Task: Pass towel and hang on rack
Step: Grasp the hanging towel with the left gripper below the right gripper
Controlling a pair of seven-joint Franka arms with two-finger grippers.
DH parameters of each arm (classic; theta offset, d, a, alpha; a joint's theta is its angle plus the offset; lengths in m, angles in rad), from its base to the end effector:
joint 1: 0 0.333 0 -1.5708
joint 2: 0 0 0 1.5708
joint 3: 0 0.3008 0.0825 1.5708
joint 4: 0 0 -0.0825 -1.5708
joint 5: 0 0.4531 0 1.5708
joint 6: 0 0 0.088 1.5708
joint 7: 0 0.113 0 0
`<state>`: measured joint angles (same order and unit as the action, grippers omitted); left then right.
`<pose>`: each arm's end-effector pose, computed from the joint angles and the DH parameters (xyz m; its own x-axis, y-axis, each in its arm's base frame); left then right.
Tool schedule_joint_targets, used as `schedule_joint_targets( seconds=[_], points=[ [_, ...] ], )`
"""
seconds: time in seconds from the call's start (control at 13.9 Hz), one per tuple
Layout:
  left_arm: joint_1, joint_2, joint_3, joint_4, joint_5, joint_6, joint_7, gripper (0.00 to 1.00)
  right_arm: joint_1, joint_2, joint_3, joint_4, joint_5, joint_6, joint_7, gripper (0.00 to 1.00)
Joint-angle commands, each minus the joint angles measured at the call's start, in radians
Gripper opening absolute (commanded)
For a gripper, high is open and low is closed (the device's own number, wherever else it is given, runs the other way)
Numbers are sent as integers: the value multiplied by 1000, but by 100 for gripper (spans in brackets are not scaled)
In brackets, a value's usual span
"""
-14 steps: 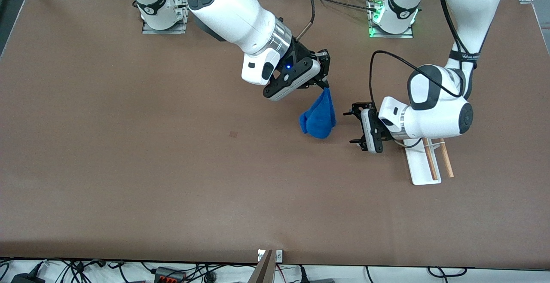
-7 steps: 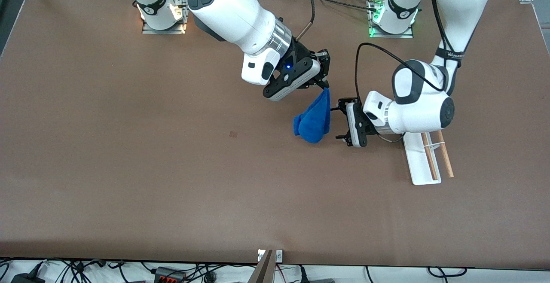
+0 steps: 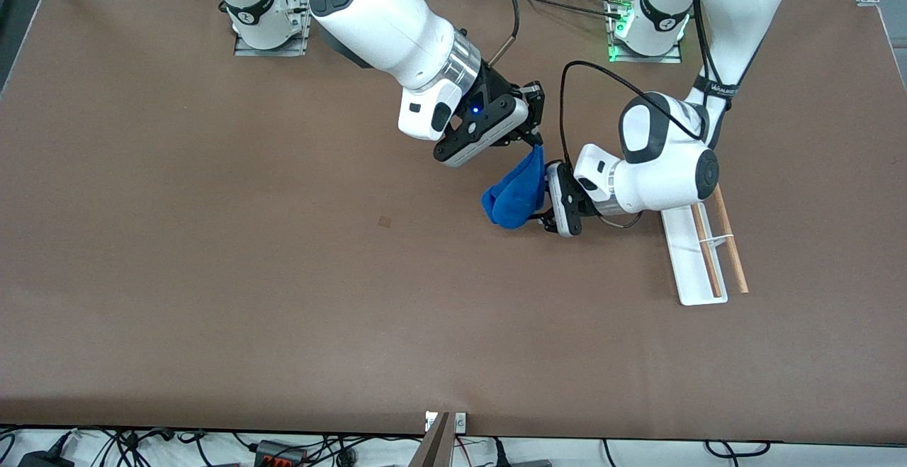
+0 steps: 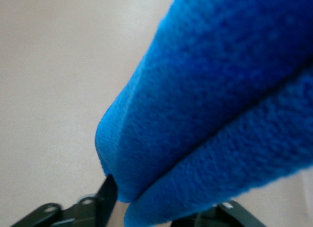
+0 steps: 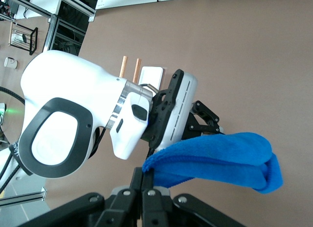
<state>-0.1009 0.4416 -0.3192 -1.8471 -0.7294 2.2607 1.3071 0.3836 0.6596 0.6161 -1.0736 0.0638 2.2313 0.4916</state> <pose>0.6258 -0.2942 0.2415 0.3914 -0.7481 0.5359 -0.9112 -0.2336 0.3394 0.5749 0.5955 0.5373 0.9526 0.1693 0.2529 0.2921 -0.7417 -0.6038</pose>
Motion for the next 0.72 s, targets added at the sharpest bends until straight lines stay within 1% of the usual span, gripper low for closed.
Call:
schedule_joint_targets(
  seconds=[0.0,0.22,0.5,0.57,0.65],
  points=[
    [-8,3,-3,-1,-28,25,21,9,0,2,10,12,1,2,13,0],
    [-6,9,-3,-1,-28,25,20,1,-2,2,10,12,1,2,12,0],
    [3,5,-1,0,-22,5,-9,1,-3,0,10,11,-7,-1,7,0],
    [4,5,3,11,-15,-22,-15,1,-5,0,8,9,-12,-2,-1,0],
    [10,6,9,23,-15,-51,-17,1,-6,0,5,-5,-18,1,1,10]
  ],
)
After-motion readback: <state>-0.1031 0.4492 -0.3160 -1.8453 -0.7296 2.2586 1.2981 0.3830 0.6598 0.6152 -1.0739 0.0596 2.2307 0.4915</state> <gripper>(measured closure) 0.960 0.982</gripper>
